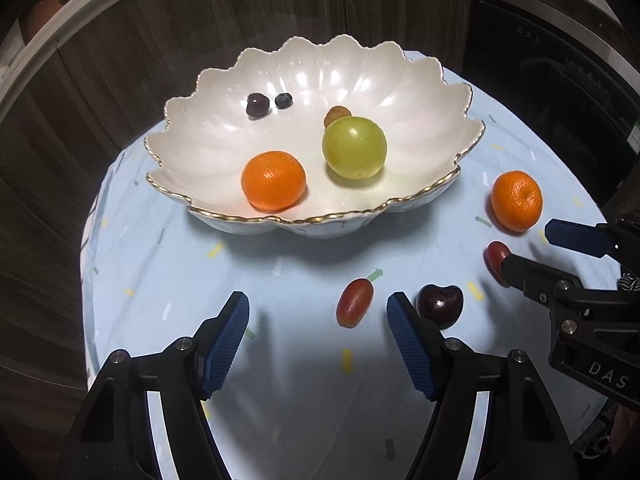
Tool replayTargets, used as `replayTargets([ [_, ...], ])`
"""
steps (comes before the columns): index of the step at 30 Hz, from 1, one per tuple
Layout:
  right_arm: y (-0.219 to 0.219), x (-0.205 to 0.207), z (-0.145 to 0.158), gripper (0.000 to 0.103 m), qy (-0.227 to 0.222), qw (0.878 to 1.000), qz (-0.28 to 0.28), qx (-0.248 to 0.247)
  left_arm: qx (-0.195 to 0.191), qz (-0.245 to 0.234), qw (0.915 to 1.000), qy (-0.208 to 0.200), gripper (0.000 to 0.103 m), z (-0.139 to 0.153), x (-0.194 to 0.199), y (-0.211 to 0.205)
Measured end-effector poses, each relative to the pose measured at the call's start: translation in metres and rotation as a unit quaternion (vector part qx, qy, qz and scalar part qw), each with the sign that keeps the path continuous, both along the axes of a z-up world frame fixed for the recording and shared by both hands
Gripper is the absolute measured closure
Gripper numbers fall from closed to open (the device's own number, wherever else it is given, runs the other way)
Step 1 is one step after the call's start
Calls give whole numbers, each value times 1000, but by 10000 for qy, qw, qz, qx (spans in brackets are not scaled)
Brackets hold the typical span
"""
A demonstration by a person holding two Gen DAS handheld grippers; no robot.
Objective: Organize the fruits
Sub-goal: 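Withdraw both tools from the bowl toward the remaining fruits, then close the left gripper on a red grape while the right gripper closes on another red grape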
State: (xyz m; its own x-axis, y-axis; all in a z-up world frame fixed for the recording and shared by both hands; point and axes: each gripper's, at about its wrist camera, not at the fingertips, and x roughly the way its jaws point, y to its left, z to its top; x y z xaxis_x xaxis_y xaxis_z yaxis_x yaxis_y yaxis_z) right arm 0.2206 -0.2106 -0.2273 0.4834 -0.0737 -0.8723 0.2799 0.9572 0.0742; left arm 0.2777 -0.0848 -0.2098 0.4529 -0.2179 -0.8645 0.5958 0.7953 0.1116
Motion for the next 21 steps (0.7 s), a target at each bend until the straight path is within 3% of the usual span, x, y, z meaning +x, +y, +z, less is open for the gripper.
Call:
replayTargets([
  [12, -1, 5, -18, 58, 213, 9997, -7, 116, 2, -56, 10000, 78, 42, -15, 5, -4],
  [17, -2, 6, -23, 62, 289, 9994, -18, 181, 3, -71, 9998, 168, 52, -22, 7, -6],
  [21, -3, 8, -24, 62, 294, 9994, -20, 176, -73, -52, 9998, 189, 52, -24, 8, -5],
])
